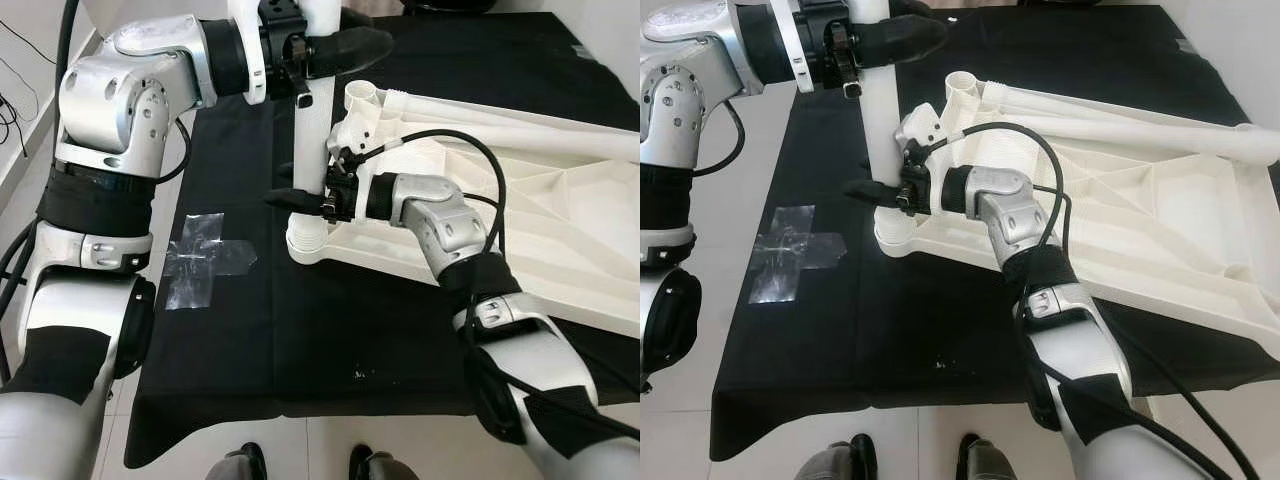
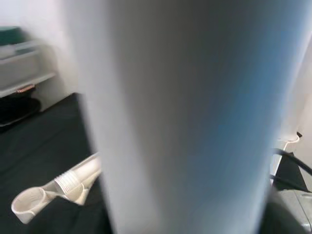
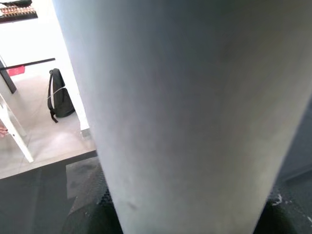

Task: Building children table

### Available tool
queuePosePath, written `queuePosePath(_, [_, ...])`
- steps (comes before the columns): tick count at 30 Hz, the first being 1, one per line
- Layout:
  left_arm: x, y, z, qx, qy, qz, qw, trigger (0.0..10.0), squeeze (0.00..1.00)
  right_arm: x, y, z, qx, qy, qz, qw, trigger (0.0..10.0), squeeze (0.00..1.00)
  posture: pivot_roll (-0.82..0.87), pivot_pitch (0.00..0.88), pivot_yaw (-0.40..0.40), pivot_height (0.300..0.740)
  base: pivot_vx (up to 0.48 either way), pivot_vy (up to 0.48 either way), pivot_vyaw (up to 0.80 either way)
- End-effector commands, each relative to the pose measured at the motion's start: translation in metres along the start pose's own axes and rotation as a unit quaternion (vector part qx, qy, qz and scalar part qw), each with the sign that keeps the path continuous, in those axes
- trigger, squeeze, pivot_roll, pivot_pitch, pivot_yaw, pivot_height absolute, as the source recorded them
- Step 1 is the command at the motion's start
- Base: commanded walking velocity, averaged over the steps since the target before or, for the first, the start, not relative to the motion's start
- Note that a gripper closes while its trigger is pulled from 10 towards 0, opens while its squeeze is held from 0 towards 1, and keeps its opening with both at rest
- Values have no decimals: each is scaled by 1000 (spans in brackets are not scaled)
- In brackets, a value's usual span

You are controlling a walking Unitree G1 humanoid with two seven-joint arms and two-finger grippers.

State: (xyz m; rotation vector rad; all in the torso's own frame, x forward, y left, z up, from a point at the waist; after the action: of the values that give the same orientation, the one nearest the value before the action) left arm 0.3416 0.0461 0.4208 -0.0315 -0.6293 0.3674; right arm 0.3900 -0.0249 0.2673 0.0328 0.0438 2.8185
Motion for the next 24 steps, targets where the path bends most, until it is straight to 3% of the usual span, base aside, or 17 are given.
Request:
queuePosePath(1, [-12,-12,-5,1,13,-28,1000,10000,1000,16,-20,2,16,15,38,999,0,0,18,257,-10,740,0,0,0])
queuePosePath(4, [-11,-11,-2,-4,16,-25,1000,10000,1000,8,-18,2,3,15,-6,1000,0,0,13,256,-18,740,0,0,0])
queuePosePath(5, [-10,-11,-1,-5,14,-25,1000,10000,0,5,-17,3,-4,12,-26,1000,0,0,12,256,-21,740,0,0,0])
queuePosePath(6, [-10,-11,0,-5,16,-23,1000,10000,0,-2,-15,-1,-14,15,-84,996,0,0,10,256,-32,740,0,0,0])
queuePosePath(7, [-8,-10,1,-7,18,-21,1000,10000,0,-20,-5,-15,-29,12,-253,967,0,0,14,256,-42,740,0,0,0])
queuePosePath(8, [-8,-10,1,-7,18,-21,1000,10000,0,-20,-5,-15,-29,12,-253,967,0,0,14,256,-42,740,0,0,0])
queuePosePath(9, [-7,-9,2,-7,20,-18,1000,10000,0,-13,2,-31,-37,27,-324,945,0,0,23,253,-52,740,0,0,0])
queuePosePath(10, [-6,-8,3,-5,20,-16,1000,10000,0,4,7,-50,-29,26,-363,931,0,0,40,261,-49,740,0,0,0])
queuePosePath(11, [-6,-8,3,-5,20,-16,1000,10000,0,4,7,-50,-29,26,-363,931,0,0,40,261,-49,740,0,0,0])
queuePosePath(13, [-5,-6,2,-4,23,-14,1000,10000,0,26,5,-64,-21,21,-363,931,0,0,22,260,-37,740,0,0,0])
queuePosePath(19, [-7,-6,1,2,12,-21,1000,10000,0,16,-6,-46,-35,33,-356,933,0,0,14,239,-34,740,0,0,0])
queuePosePath(24, [-4,-8,7,-8,11,-13,1000,10000,0,14,-3,-41,-33,36,-370,928,0,0,6,240,-38,740,0,0,0])
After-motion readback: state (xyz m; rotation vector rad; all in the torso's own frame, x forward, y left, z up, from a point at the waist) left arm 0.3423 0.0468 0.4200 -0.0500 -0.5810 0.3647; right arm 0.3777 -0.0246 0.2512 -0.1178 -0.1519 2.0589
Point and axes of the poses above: a point about 5 cm out from each wrist's last joint towards the gripper, its own y axis pointing back from the gripper into the wrist, its own z axis along the axis of the wrist's last joint, x = y × z, the point moved 4 cm from there along -y, pointing out of the wrist towards the gripper, and after that the axes turned 13 degrees about -y, right-handed, at the moved point
